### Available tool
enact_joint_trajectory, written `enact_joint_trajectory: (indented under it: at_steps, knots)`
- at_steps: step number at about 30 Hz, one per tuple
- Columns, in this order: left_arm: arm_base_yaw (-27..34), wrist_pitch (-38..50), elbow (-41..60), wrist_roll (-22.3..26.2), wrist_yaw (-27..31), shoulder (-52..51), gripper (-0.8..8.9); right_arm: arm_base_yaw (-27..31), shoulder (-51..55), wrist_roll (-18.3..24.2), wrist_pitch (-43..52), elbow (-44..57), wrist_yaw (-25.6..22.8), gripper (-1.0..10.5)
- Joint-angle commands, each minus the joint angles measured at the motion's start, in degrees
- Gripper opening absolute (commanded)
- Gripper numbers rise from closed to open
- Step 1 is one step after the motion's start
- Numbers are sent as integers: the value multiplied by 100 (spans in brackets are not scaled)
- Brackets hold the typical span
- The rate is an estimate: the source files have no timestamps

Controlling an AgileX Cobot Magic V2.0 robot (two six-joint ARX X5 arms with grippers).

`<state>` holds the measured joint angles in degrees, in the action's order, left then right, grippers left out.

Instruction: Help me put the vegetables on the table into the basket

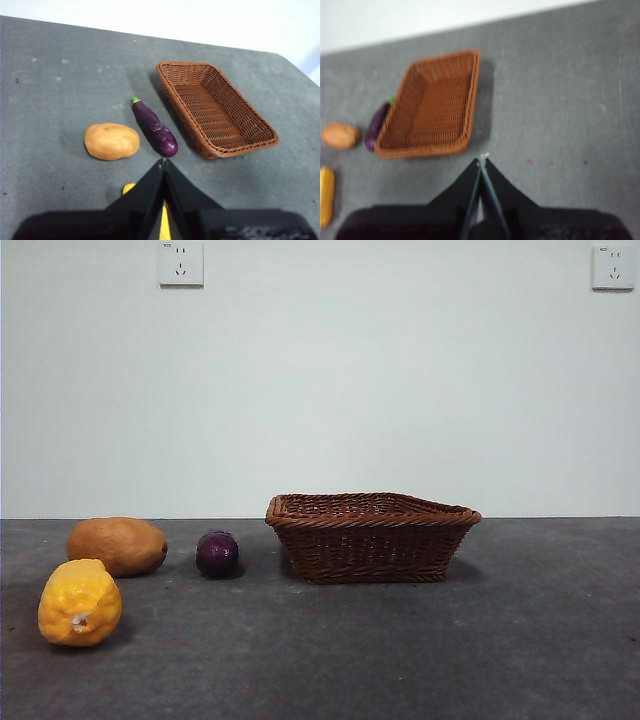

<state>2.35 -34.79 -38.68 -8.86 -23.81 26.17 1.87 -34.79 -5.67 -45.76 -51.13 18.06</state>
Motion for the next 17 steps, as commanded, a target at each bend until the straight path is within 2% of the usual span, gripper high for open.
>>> enact_joint_trajectory:
  at_steps: [1, 7, 11, 15, 16, 17]
  knots:
    - [9, -210, -343, 269, -63, 240, -6, -2, -289, 564, -372, -291, 70, -11]
    - [9, -868, -844, 761, -153, 669, -6, -4, -691, 949, -848, -651, 323, -11]
    - [-2, -887, -844, 761, -212, 699, -6, -4, -706, 962, -846, -662, 348, -10]
    - [-2, -887, -846, 761, -385, 719, 16, -4, -706, 1043, -833, -669, 588, 8]
    - [-2, -881, -846, 761, -555, 719, 105, -4, -706, 1043, -835, -671, 616, 44]
    - [-2, -879, -848, 761, -730, 721, 259, -4, -706, 1043, -837, -671, 647, 136]
